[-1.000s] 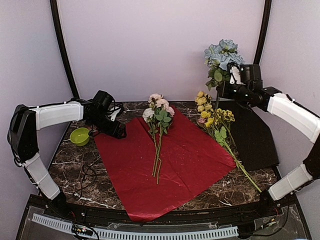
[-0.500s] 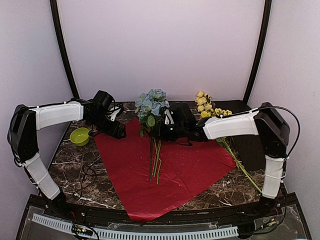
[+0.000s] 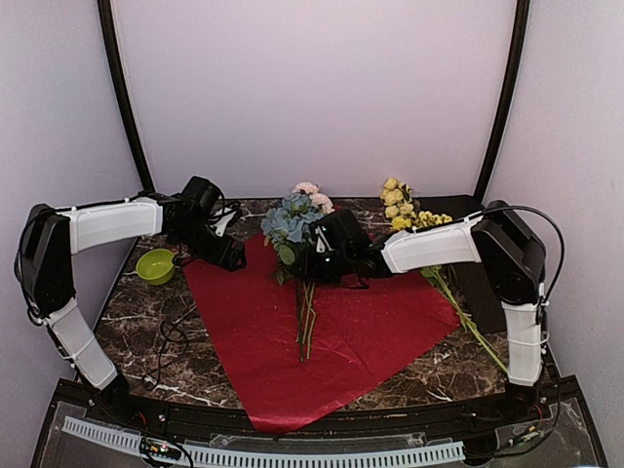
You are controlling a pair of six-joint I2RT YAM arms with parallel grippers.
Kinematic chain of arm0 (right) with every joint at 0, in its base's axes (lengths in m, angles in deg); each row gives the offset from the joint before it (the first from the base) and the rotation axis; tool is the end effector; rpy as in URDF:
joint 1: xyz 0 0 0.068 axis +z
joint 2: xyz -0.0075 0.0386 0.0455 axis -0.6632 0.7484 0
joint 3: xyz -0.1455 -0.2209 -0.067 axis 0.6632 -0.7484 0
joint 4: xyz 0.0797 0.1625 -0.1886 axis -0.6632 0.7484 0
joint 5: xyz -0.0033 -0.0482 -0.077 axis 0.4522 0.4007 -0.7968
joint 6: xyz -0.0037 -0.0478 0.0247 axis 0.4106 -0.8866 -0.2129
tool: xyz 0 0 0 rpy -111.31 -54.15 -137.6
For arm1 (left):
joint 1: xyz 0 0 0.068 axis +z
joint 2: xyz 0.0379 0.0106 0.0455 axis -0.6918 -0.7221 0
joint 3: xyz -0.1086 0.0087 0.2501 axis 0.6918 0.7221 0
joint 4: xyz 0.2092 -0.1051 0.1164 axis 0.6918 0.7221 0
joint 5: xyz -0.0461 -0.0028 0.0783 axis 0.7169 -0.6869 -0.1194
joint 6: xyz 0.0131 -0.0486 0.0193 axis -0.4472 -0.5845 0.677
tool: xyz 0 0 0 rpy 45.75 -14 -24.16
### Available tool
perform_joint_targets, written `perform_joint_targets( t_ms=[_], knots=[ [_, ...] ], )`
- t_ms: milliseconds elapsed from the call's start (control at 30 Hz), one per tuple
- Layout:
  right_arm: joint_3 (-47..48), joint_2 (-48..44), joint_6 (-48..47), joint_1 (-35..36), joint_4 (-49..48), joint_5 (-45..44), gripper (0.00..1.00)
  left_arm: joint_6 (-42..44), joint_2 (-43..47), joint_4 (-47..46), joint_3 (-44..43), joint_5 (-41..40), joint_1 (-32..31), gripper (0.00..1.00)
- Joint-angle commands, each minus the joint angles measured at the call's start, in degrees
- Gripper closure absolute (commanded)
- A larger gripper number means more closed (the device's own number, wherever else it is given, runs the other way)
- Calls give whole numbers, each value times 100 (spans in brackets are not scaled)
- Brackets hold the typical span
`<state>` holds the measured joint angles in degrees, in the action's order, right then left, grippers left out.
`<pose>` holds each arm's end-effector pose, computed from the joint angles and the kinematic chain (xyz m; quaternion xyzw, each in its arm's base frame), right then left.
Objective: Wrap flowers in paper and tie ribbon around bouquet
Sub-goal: Place the fake flower on the flattened wrapping paper, then pick up the flattened wrapping paper from the center of the board.
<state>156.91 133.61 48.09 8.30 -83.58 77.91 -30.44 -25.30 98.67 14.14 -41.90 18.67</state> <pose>0.2955 0.3583 0.1736 -0.0584 0.8871 0.3822 0.2522 0.3248 -0.1557 0.2338 0.2046 0.9306 -0.1115 0.2824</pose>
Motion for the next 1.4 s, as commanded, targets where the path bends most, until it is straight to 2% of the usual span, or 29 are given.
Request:
perform_joint_targets(
  t_ms=[0, 167, 300, 533, 800, 1067, 1233, 1367],
  knots=[
    [55, -374, -438, 17, 206, -453, 68, 68, 216, 68, -3, 34, 16, 13],
    [28, -920, -839, 11, 695, -863, 57, 77, 215, 68, 9, -27, 15, 13],
    [-405, -1443, -919, -90, 782, -1085, 55, 77, 178, 82, 2, -28, 14, 14],
    [-1352, -1877, -1006, -894, 1347, -1090, 56, 86, 34, 158, 14, -201, 6, 17],
    [-1790, -1553, -1569, -1241, 2006, -1720, 57, 20, -478, 371, -67, -251, 13, 22],
    [-1933, -1220, -1723, -1420, 1645, -1823, 58, -24, -893, 427, -112, -185, -5, 24],
    [-1736, -1076, -2003, -1563, 1605, -1802, 58, 70, -566, 16, 63, -80, -97, 25],
    [-1357, -977, -2335, -1571, 1846, -1798, 58, 299, 61, -284, 298, -151, -370, 25]
  ],
)
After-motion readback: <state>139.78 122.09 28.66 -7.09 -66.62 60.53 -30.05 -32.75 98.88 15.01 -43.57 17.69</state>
